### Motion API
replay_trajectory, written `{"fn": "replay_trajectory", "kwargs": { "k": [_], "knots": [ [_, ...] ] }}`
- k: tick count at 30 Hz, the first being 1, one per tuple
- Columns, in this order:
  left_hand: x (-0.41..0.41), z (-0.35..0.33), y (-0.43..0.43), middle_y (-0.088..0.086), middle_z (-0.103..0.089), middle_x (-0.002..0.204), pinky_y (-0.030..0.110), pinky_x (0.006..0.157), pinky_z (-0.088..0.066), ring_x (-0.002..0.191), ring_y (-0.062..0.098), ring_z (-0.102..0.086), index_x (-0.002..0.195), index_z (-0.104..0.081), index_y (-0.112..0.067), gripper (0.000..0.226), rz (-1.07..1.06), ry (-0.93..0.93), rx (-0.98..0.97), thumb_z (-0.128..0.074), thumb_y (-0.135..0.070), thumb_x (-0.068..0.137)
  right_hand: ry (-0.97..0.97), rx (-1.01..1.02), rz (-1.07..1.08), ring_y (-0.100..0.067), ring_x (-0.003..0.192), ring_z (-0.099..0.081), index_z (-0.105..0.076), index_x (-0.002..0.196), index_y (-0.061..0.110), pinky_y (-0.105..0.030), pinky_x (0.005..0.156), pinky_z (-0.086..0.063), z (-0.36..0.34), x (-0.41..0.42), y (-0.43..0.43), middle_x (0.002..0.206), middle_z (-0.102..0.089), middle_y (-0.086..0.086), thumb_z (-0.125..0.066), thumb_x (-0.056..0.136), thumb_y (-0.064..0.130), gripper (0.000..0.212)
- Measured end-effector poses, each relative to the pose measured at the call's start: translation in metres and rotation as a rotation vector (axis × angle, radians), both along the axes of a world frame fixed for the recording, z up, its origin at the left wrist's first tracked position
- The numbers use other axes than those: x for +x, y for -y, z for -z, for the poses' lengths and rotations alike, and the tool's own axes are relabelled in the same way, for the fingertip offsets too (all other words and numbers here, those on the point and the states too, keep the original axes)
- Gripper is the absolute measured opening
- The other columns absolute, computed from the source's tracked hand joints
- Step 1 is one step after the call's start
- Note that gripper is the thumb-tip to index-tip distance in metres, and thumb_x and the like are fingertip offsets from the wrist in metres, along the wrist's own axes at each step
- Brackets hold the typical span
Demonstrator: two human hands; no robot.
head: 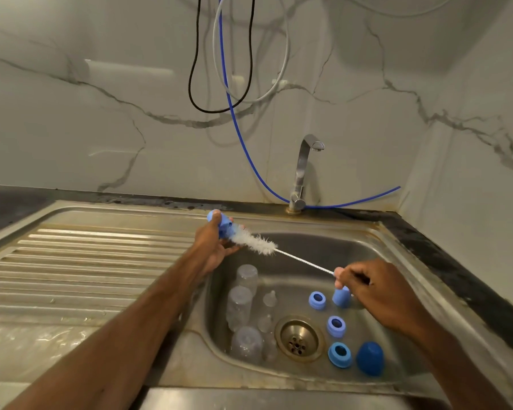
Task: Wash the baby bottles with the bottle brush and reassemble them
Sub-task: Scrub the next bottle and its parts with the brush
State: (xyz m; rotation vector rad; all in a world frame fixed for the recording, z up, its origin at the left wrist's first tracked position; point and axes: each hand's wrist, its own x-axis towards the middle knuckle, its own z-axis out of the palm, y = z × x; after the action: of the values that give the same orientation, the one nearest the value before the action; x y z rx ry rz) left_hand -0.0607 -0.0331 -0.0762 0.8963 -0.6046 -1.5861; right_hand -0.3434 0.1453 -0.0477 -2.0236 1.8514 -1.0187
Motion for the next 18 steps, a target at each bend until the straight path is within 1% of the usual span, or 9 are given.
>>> {"fn": "replay_trajectory", "kwargs": {
  "k": [3, 4, 6, 8, 9, 12, 14, 16, 18],
  "knots": [
    [0.0014, -0.0013, 0.002, 0.024, -0.062, 0.133, 0.05, 0.07, -0.062, 0.114, 0.038, -0.069, 0.139, -0.048, -0.004, 0.053, 0.009, -0.131, 0.002, -0.052, -0.043, 0.104, 0.04, 0.107, -0.054, -0.011, 0.052, -0.052, -0.072, 0.07, 0.024, -0.04, 0.066, -0.052, 0.0046, 0.0008, 0.0006, 0.06, -0.062, -0.007, -0.062, 0.097, 0.038, 0.033],
    [0.0019, -0.0028, 0.0021, 0.024, -0.062, 0.135, 0.049, 0.07, -0.062, 0.114, 0.036, -0.069, 0.138, -0.049, -0.003, 0.052, 0.002, -0.155, -0.003, -0.05, -0.043, 0.105, 0.079, 0.094, -0.05, -0.014, 0.055, -0.056, -0.072, 0.073, 0.023, -0.04, 0.066, -0.053, 0.0049, 0.0016, 0.0008, 0.063, -0.065, -0.004, -0.067, 0.094, 0.036, 0.026],
    [0.0018, -0.0038, 0.0034, 0.024, -0.062, 0.135, 0.048, 0.069, -0.062, 0.115, 0.035, -0.068, 0.137, -0.049, -0.003, 0.05, -0.013, -0.178, -0.008, -0.049, -0.042, 0.106, 0.17, 0.021, -0.047, -0.017, 0.061, -0.063, -0.074, 0.08, 0.021, -0.03, 0.06, -0.053, 0.0024, 0.0035, 0.0, 0.069, -0.07, -0.002, -0.08, 0.085, 0.025, 0.009],
    [0.0, -0.0034, 0.0033, 0.023, -0.063, 0.132, 0.048, 0.069, -0.062, 0.116, 0.034, -0.068, 0.133, -0.052, -0.004, 0.047, -0.006, -0.185, -0.008, -0.049, -0.042, 0.106, 0.191, -0.059, -0.037, -0.01, 0.057, -0.063, -0.075, 0.08, 0.018, -0.018, 0.053, -0.049, -0.0029, 0.0058, -0.0028, 0.067, -0.071, 0.0, -0.081, 0.083, 0.013, 0.008],
    [-0.0008, -0.0033, 0.0023, 0.022, -0.064, 0.13, 0.047, 0.071, -0.061, 0.117, 0.035, -0.067, 0.128, -0.054, -0.005, 0.044, -0.001, -0.172, -0.014, -0.048, -0.042, 0.106, 0.186, -0.068, -0.029, -0.008, 0.054, -0.063, -0.075, 0.079, 0.017, -0.016, 0.052, -0.048, -0.0045, 0.0061, -0.003, 0.064, -0.07, 0.0, -0.078, 0.085, 0.013, 0.008],
    [-0.0026, -0.0023, -0.0001, 0.02, -0.064, 0.124, 0.044, 0.077, -0.057, 0.12, 0.037, -0.063, 0.133, -0.05, -0.006, 0.045, 0.034, -0.137, -0.042, -0.045, -0.043, 0.107, 0.173, 0.101, -0.057, -0.014, 0.045, -0.055, -0.072, 0.074, 0.014, -0.025, 0.052, -0.05, -0.0034, 0.0061, -0.0025, 0.051, -0.061, -0.001, -0.06, 0.1, 0.026, 0.031],
    [-0.0042, -0.0012, -0.0011, 0.019, -0.064, 0.126, 0.043, 0.08, -0.058, 0.12, 0.035, -0.064, 0.139, -0.05, -0.005, 0.05, 0.022, -0.137, -0.042, -0.048, -0.042, 0.106, 0.275, 0.275, -0.103, -0.012, 0.042, -0.045, -0.069, 0.074, 0.01, -0.024, 0.046, -0.043, -0.0015, 0.0063, -0.0031, 0.049, -0.051, -0.002, -0.05, 0.105, 0.031, 0.042],
    [-0.005, -0.001, -0.0015, 0.02, -0.063, 0.13, 0.043, 0.078, -0.059, 0.116, 0.034, -0.066, 0.141, -0.049, -0.005, 0.053, -0.013, -0.128, -0.038, -0.052, -0.042, 0.104, 0.32, 0.337, -0.134, -0.01, 0.041, -0.046, -0.07, 0.08, 0.009, -0.019, 0.043, -0.039, -0.0014, 0.009, -0.004, 0.052, -0.056, -0.007, -0.053, 0.103, 0.034, 0.038],
    [-0.0041, -0.0009, -0.0004, 0.02, -0.062, 0.131, 0.043, 0.077, -0.06, 0.113, 0.034, -0.068, 0.143, -0.046, -0.005, 0.055, -0.058, -0.104, -0.034, -0.055, -0.041, 0.103, 0.337, 0.262, -0.116, -0.008, 0.046, -0.055, -0.071, 0.087, 0.009, -0.015, 0.044, -0.042, -0.0029, 0.0099, -0.004, 0.061, -0.069, -0.008, -0.069, 0.094, 0.03, 0.022]
  ]
}}
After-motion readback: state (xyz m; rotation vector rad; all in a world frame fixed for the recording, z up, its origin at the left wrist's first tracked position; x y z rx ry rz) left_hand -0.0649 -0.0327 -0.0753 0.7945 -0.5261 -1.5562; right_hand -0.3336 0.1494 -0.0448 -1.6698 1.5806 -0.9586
